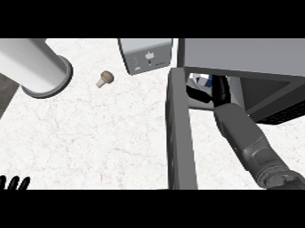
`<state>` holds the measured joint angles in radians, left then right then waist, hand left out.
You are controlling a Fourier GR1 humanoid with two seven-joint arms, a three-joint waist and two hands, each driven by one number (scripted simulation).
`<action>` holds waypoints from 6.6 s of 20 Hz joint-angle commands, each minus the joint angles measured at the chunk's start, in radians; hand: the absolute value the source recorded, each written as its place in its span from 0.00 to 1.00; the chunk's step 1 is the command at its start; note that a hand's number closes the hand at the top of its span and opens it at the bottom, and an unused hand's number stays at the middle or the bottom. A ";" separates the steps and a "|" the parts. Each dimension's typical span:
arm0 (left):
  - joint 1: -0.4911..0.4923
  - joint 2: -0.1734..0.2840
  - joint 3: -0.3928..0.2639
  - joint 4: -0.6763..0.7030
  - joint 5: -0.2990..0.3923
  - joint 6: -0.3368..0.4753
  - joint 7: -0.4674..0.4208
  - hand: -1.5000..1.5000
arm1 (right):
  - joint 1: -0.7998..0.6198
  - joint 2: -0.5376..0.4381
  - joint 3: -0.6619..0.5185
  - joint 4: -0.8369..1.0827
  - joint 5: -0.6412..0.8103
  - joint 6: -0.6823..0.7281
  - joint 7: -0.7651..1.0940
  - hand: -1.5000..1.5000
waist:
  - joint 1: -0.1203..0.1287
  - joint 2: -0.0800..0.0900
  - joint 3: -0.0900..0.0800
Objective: Pick up the milk, place it into the microwave and close the microwave
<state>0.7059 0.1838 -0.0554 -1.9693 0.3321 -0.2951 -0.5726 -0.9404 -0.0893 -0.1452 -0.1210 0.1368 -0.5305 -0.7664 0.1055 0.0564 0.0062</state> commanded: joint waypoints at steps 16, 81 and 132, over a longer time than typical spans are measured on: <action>0.095 -0.046 -0.067 -0.129 -0.064 0.056 0.087 0.00 | 0.262 0.082 -0.080 -0.044 -0.094 0.350 -0.315 0.00 | -0.083 -0.049 -0.004; -1.088 -0.183 -0.948 0.864 -0.169 0.533 0.347 1.00 | 0.924 -0.390 -0.032 -0.785 -0.406 0.991 -0.177 0.00 | -0.209 -0.047 -0.010; -1.795 -0.181 -0.831 1.168 0.300 0.922 0.328 1.00 | 0.630 -0.519 0.123 -1.124 -0.665 1.182 0.218 0.00 | -0.504 0.041 0.001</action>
<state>-0.9932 0.0485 -0.9014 -0.8462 0.6280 0.6380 -0.2455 -0.2968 -0.5937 -0.0354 -1.2402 -0.5145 0.5752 -0.5318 -0.3747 0.0880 0.0063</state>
